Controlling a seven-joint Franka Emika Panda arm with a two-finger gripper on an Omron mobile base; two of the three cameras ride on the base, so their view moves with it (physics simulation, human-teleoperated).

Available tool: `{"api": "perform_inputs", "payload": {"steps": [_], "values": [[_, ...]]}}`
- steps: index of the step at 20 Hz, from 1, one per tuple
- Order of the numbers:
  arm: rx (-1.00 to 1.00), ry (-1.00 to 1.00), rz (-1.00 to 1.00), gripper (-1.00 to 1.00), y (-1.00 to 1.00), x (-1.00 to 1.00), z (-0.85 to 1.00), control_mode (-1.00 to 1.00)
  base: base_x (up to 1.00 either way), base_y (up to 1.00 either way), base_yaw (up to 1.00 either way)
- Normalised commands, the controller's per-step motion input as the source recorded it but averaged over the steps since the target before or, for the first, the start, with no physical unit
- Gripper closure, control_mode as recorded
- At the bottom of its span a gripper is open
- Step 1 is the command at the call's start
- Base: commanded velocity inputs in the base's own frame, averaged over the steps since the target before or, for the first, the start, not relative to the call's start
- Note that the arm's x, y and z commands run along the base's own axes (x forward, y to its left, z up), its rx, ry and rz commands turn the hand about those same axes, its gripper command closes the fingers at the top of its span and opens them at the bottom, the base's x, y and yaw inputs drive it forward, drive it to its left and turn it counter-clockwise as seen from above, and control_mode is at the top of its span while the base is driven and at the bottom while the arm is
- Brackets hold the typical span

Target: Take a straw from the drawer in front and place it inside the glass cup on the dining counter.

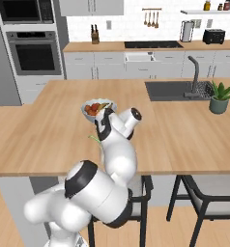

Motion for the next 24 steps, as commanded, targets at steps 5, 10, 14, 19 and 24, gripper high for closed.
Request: {"api": "perform_inputs", "payload": {"steps": [5, 10, 14, 19, 24], "values": [[0.14, -0.31, 0.03, -1.0, 0.0, 0.16, 0.97, -1.0, 0.0, 0.0, 0.0], [-0.16, -0.4, 0.06, -1.0, -0.06, -0.59, 0.86, -1.0, 0.0, 0.0, 0.0], [-0.89, -0.38, 0.06, -1.0, 0.39, -1.0, 0.07, -1.0, 0.0, 0.0, 0.0], [-1.0, -0.07, 0.01, -1.0, 0.99, -0.72, -0.21, -1.0, 0.0, 0.0, 0.0], [-0.51, 0.0, 0.06, -1.0, 0.89, -0.52, 0.12, -1.0, 0.0, 0.0, 0.0]]}}
